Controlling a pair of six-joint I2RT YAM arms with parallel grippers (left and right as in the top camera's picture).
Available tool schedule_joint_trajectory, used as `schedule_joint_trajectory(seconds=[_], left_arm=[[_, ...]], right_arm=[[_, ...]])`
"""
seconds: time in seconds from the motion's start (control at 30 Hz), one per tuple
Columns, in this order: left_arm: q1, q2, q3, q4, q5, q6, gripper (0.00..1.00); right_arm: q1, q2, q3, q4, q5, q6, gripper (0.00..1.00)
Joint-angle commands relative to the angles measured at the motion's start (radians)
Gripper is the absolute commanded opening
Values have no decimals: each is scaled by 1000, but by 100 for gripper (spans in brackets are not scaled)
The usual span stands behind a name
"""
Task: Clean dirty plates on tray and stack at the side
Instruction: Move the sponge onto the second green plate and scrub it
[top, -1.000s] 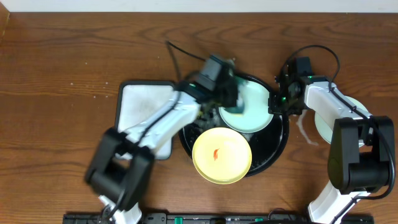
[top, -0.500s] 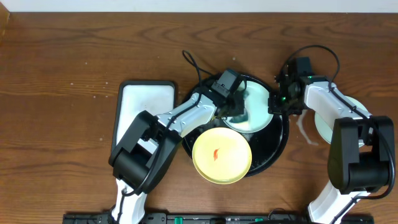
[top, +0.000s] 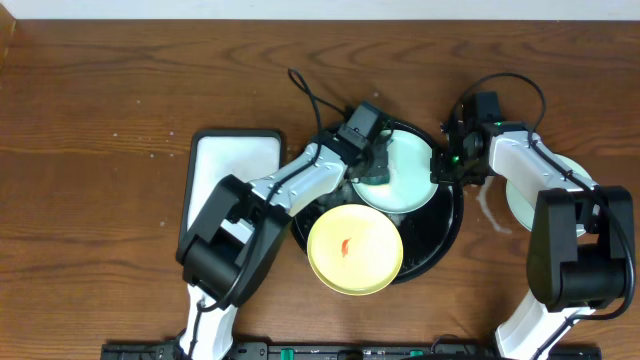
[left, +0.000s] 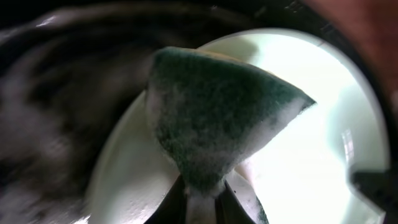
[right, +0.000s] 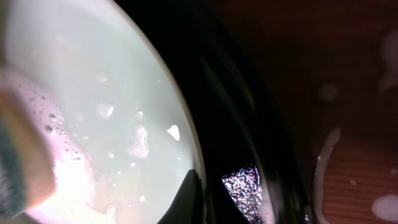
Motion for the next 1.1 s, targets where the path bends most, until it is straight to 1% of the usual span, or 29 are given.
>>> schedule_joint_trajectory(seconds=[0.0, 0.13, 0.3, 0.4, 0.53, 0.6, 0.67, 0.73, 0.93, 1.07], left_arm=[[-50, 55, -3, 47, -32, -39, 7], [-102, 66, -3, 88, -12, -85, 7], [-116, 66, -3, 93, 40, -109, 8], [-101, 66, -3, 13, 139, -133, 7], [-55, 66, -3, -139, 151, -227, 7], [-19, 65, -3, -171, 163, -253, 7], [26, 65, -3, -200, 174, -309, 7], [72, 65, -3, -206, 184, -338, 7], [186, 64, -3, -240, 184, -327, 7], [219, 64, -3, -261, 174, -192, 7]], right_arm=[[3, 18, -4, -12, 16, -27, 1], [3, 18, -4, -13, 18, -27, 1], [3, 18, -4, -12, 18, -27, 1], [3, 18, -4, -12, 18, -27, 1], [3, 18, -4, -11, 18, -27, 1], [3, 18, -4, -8, 18, -27, 1], [3, 18, -4, -5, 18, -27, 1], [3, 18, -4, -3, 18, -27, 1], [3, 18, -4, -3, 18, -27, 1], [3, 18, -4, -3, 18, -26, 1]])
